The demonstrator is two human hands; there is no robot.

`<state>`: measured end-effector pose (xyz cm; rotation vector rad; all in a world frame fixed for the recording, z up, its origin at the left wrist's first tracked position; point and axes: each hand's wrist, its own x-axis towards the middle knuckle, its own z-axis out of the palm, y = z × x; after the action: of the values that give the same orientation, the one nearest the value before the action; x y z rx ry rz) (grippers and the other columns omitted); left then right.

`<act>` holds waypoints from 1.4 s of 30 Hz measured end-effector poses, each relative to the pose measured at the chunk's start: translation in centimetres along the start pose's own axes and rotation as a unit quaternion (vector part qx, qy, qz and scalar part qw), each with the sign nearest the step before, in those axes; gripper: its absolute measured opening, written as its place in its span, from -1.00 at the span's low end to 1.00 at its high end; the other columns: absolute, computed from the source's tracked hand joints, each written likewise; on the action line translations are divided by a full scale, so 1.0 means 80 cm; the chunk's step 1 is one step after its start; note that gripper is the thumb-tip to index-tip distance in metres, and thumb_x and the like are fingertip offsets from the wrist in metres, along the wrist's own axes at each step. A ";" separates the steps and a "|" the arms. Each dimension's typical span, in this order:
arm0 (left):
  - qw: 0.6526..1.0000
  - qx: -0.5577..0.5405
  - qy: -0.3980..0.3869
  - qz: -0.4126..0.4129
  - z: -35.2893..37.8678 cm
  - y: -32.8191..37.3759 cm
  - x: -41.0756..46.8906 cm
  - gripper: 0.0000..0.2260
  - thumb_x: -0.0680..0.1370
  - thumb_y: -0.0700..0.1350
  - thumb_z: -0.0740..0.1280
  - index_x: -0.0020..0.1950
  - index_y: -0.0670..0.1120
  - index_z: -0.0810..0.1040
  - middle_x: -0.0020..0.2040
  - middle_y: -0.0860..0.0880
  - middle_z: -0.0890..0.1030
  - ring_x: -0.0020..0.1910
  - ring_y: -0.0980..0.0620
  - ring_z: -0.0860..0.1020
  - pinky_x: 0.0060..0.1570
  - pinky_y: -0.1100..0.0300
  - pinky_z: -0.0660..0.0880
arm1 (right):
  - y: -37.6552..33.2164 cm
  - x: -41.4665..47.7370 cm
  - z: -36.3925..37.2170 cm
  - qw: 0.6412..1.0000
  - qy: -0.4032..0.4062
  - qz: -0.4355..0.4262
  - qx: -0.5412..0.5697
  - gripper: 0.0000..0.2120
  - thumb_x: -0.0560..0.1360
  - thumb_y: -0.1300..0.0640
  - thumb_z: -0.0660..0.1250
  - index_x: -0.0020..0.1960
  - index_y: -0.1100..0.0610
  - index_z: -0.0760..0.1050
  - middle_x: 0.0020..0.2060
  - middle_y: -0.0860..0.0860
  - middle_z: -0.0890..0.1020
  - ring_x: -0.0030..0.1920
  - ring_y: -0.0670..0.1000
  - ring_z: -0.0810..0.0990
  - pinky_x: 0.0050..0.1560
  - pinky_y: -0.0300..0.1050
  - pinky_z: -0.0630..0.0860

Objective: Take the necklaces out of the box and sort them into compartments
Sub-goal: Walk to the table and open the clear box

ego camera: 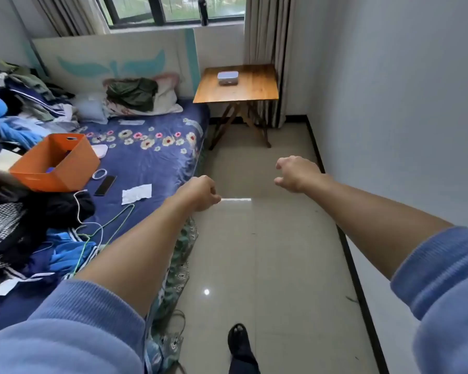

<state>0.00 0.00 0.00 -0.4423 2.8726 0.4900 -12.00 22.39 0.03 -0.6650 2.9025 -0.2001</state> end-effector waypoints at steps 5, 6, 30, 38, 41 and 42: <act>1.000 -0.014 -0.011 -0.005 -0.019 -0.018 0.120 -0.82 0.50 0.01 0.39 -0.04 -0.09 0.62 -0.04 -0.11 0.65 -0.05 -0.09 0.60 0.01 0.05 0.57 | 0.003 0.108 -0.009 1.000 -0.018 0.023 -0.010 -0.59 0.51 -0.07 0.31 0.31 0.03 0.44 0.26 0.07 0.53 0.25 0.14 0.50 0.14 -0.02 0.45; 1.000 -0.015 -0.017 -0.005 -0.026 -0.018 0.144 -0.82 0.50 0.01 0.39 -0.03 -0.09 0.62 -0.04 -0.10 0.65 -0.05 -0.09 0.60 0.03 0.03 0.57 | 0.003 0.130 -0.013 0.999 -0.022 0.025 -0.009 -0.60 0.50 -0.07 0.31 0.30 0.03 0.44 0.26 0.07 0.53 0.25 0.14 0.50 0.15 -0.02 0.46; 0.997 -0.034 -0.063 -0.036 -0.108 -0.003 0.734 -0.82 0.54 0.01 0.35 -0.02 -0.09 0.61 -0.05 -0.07 0.63 -0.09 -0.04 0.60 -0.06 0.07 0.57 | 0.090 0.740 -0.042 0.994 -0.102 -0.020 -0.029 -0.64 0.53 -0.02 0.29 0.28 0.06 0.44 0.20 0.08 0.56 0.15 0.17 0.55 0.08 0.00 0.49; 0.994 -0.055 -0.056 -0.074 -0.159 -0.076 0.917 -0.85 0.53 -0.02 0.36 -0.07 -0.09 0.61 -0.07 -0.12 0.66 -0.05 -0.09 0.59 -0.08 0.11 0.50 | 0.043 0.959 -0.039 0.990 -0.116 -0.065 -0.043 -0.64 0.52 -0.01 0.29 0.29 0.04 0.45 0.19 0.06 0.57 0.14 0.16 0.56 0.08 0.01 0.52; 0.994 -0.056 -0.054 -0.076 -0.185 -0.103 0.995 -0.85 0.54 -0.03 0.34 -0.06 -0.09 0.61 -0.08 -0.09 0.64 -0.11 -0.06 0.55 -0.17 0.14 0.41 | 0.028 1.043 -0.044 0.990 -0.121 -0.060 -0.043 -0.62 0.52 -0.02 0.29 0.30 0.05 0.44 0.19 0.07 0.57 0.13 0.16 0.56 0.07 0.03 0.53; 0.994 -0.054 -0.061 -0.074 -0.195 -0.112 1.021 -0.85 0.54 -0.02 0.34 -0.07 -0.08 0.60 -0.08 -0.09 0.64 -0.15 -0.05 0.55 -0.19 0.13 0.43 | 0.024 1.069 -0.048 0.990 -0.121 -0.057 -0.040 -0.61 0.52 -0.02 0.29 0.31 0.04 0.44 0.19 0.07 0.57 0.13 0.16 0.56 0.06 0.02 0.53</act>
<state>-75.77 -34.55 -7.53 -0.6142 2.6806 0.6259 -89.50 -13.27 -7.03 -0.8073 2.6539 -0.0132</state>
